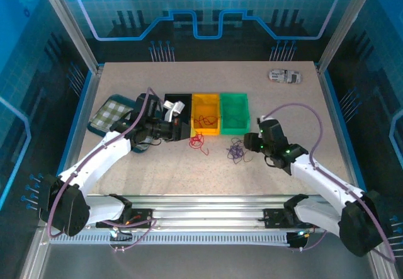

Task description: Untangle the cables

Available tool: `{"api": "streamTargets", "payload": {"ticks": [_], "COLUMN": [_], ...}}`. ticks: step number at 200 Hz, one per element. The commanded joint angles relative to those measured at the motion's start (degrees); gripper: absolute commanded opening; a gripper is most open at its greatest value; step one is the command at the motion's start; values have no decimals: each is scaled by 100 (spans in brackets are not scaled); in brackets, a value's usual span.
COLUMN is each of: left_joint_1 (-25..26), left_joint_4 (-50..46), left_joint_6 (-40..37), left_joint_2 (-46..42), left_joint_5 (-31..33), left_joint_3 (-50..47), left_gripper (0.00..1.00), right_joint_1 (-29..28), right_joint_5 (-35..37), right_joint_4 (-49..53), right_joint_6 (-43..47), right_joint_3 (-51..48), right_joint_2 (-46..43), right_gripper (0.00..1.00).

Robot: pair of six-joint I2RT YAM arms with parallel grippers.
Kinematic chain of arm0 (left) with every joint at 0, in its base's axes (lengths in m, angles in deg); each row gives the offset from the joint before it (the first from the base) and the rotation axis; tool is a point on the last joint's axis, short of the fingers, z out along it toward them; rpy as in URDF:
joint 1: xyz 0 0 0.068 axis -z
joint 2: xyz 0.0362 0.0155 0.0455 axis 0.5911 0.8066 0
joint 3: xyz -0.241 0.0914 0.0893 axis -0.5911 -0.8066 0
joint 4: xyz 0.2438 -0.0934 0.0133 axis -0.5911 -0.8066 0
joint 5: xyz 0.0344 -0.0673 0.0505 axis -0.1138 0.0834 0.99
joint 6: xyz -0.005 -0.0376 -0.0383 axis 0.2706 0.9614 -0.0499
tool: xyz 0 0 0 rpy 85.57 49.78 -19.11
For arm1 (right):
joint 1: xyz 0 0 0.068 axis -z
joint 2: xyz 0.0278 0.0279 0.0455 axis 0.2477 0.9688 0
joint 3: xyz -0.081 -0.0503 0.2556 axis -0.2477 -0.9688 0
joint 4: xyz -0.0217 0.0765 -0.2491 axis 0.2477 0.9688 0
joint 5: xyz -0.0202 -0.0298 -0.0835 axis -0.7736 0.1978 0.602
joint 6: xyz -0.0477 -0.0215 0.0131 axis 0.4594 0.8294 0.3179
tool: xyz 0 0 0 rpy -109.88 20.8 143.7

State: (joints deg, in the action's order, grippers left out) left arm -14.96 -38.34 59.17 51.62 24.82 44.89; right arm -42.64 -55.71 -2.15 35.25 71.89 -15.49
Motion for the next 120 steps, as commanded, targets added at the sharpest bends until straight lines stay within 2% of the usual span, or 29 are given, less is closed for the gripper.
{"api": "streamTargets", "payload": {"ticks": [1,38,65,80,120], "left_joint_1": [68,105,139,165,271], "left_joint_4": [279,401,433,430,368], "left_joint_6": [-56,-16,-4,-2,-12], "left_joint_2": [6,24,23,23,32], "left_joint_5": [-192,-206,-287,-343,-483], "left_joint_3": [85,30,56,81,118], "left_gripper": [0,0,0,0,0], "right_joint_1": [-386,-740,-914,-1020,-1158], "right_joint_5": [-739,-1862,-2612,-2787,-2504], "right_joint_4": [-349,-570,-729,-784,-812], "right_joint_6": [1257,1380,1384,1423,1658], "right_joint_3": [245,553,813,947,1262], "right_joint_2": [17,628,1247,1513,1908], "right_gripper": [58,66,67,67,68]}}
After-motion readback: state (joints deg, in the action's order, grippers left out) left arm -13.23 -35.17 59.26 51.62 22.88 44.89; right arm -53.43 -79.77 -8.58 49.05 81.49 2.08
